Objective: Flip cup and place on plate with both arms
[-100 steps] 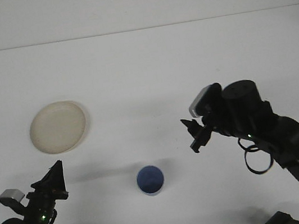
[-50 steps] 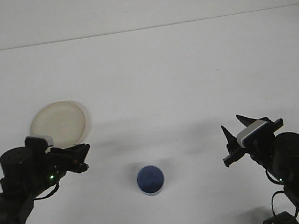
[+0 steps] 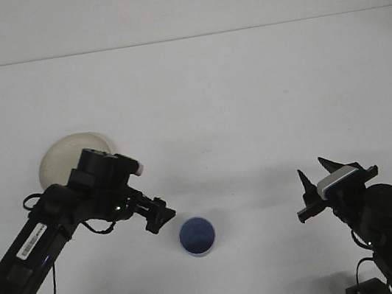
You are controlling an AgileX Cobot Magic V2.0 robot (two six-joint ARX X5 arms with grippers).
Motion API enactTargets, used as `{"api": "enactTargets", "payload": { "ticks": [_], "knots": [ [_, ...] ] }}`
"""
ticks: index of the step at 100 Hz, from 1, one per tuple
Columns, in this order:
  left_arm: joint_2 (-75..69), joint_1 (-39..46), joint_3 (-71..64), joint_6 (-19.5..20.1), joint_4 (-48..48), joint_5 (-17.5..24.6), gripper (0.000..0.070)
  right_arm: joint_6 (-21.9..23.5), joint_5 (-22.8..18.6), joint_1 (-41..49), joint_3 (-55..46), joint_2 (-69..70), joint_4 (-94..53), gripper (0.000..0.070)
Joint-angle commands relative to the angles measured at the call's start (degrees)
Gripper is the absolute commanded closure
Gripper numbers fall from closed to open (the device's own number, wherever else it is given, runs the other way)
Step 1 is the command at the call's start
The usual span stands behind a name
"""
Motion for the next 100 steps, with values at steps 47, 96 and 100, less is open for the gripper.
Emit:
{"api": "enactTargets", "payload": {
  "ticks": [47, 96, 100],
  "knots": [
    [14.4, -13.5, 1.6, 3.1, 2.2, -8.4, 0.0144, 0.8, -0.1, 0.2, 0.4, 0.1, 0.8, 0.0343],
    [21.3, -19.0, 1.6, 1.1, 4.3, -15.9, 0.0686, 0.8, 0.0, 0.2, 0.4, 0.1, 0.8, 0.0343],
    [21.3, -19.0, 1.6, 1.2, 4.1, -15.9, 0.0686, 0.8, 0.0, 0.2, 0.4, 0.1, 0.8, 0.0343]
  ]
}}
